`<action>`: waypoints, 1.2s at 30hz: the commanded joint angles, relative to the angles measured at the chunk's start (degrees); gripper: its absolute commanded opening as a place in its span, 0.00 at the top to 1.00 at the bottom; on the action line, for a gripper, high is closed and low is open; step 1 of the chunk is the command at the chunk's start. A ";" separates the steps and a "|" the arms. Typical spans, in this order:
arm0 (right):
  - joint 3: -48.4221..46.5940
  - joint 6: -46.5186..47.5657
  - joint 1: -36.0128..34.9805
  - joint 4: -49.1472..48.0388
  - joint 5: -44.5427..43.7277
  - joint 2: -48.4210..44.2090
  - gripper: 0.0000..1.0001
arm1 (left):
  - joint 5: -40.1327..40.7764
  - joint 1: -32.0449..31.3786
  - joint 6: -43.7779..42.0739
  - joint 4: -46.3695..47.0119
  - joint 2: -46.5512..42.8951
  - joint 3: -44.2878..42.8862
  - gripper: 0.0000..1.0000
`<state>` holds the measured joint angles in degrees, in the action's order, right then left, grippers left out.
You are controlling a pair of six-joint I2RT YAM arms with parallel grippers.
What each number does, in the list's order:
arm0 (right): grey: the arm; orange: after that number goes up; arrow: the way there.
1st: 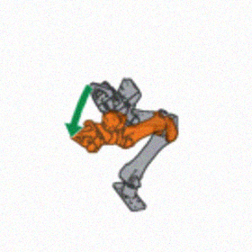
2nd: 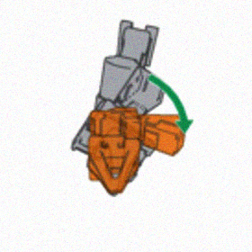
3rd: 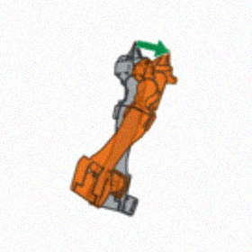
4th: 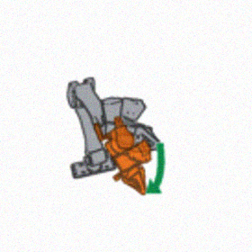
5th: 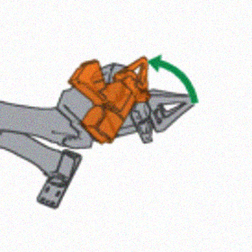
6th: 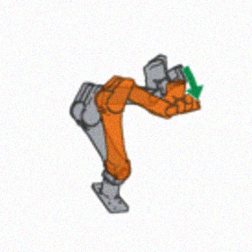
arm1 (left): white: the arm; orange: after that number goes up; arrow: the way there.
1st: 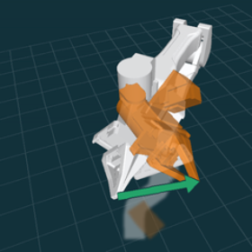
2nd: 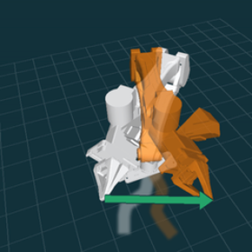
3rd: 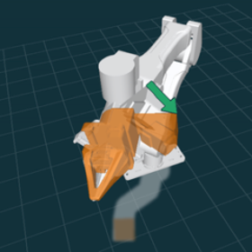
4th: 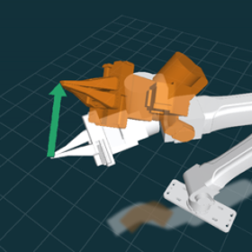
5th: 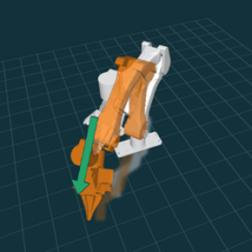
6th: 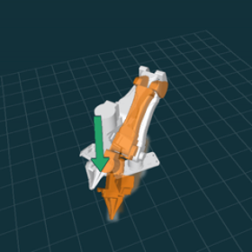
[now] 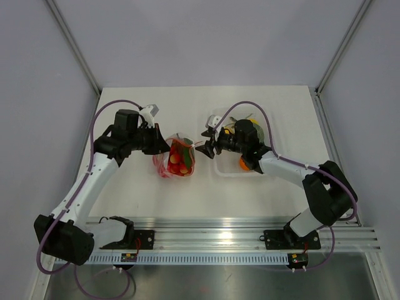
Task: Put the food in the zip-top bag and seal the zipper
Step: Zip the zipper food storage bag at the center of the board.
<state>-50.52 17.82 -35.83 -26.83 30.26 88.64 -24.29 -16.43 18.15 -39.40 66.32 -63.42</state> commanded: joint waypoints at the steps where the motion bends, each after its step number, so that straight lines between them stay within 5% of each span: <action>1: -3.09 0.19 0.24 -2.70 4.63 0.92 0.32 | -2.77 0.43 -1.01 1.43 0.56 -2.50 1.00; 6: -3.71 -0.51 0.24 -2.53 6.56 1.27 0.43 | -3.30 0.52 -0.58 1.87 0.74 -2.85 1.00; 11: -3.18 -0.77 0.24 -2.88 5.69 0.75 0.75 | -3.30 0.61 -0.49 1.78 1.09 -3.20 1.00; 17: -2.74 -0.77 0.24 -2.26 5.42 -0.13 1.00 | -3.39 0.61 -0.49 1.69 1.09 -3.47 1.00; 28: 1.04 -4.37 0.24 -7.52 5.16 -3.03 1.00 | -2.25 0.69 -2.42 -0.76 1.88 -4.96 1.00; 31: 1.83 -5.95 0.24 -8.24 4.46 -4.53 1.00 | -3.83 0.78 -3.03 -1.82 3.11 -6.19 0.89; 36: -0.19 -10.35 0.15 -5.09 3.31 -6.20 1.00 | -4.88 0.78 -5.31 -2.44 3.55 -8.47 0.44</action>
<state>-48.47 11.14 -35.83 -29.71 34.52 85.69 -26.85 -15.94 15.11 -41.95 70.04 -67.99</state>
